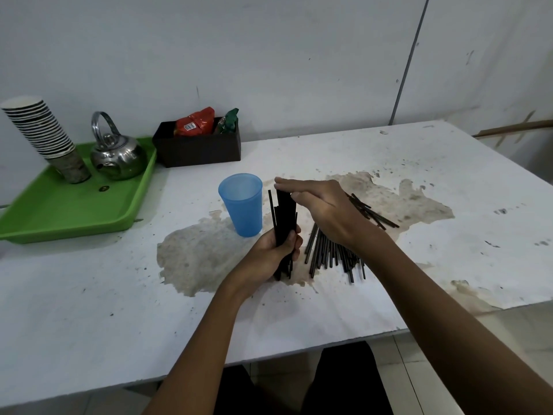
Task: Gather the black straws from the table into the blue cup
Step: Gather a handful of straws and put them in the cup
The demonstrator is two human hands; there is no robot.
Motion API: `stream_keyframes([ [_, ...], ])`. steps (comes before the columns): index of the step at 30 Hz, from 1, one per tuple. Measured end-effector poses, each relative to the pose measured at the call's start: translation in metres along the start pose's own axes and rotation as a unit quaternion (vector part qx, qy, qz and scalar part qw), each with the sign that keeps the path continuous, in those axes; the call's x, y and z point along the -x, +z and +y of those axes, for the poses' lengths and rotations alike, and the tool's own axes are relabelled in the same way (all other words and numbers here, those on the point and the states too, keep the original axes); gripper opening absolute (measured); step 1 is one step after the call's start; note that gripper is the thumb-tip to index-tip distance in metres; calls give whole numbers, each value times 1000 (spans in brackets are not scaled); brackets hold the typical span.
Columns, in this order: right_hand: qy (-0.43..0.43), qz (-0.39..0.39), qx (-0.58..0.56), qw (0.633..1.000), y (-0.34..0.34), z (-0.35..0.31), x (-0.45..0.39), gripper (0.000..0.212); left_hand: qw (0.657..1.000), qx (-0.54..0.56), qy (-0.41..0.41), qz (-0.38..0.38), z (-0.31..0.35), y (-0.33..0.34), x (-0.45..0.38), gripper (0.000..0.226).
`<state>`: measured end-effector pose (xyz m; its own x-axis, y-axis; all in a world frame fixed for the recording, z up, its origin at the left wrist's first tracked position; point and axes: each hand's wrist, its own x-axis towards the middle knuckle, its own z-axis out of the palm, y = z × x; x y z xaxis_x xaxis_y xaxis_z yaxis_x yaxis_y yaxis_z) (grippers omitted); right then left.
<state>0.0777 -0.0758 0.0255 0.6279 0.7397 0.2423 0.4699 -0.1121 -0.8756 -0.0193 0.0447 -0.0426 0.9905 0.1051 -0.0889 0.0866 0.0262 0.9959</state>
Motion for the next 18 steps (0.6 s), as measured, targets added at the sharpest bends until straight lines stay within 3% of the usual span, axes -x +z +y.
stream_keyframes([
  [7,8,26,-87,996,-2,-7,-6,48,999,20,-25,7,0,0,0,17],
  [18,38,-52,-10,998,7,-5,-1,42,999,-17,1,32,0,7,1,22],
])
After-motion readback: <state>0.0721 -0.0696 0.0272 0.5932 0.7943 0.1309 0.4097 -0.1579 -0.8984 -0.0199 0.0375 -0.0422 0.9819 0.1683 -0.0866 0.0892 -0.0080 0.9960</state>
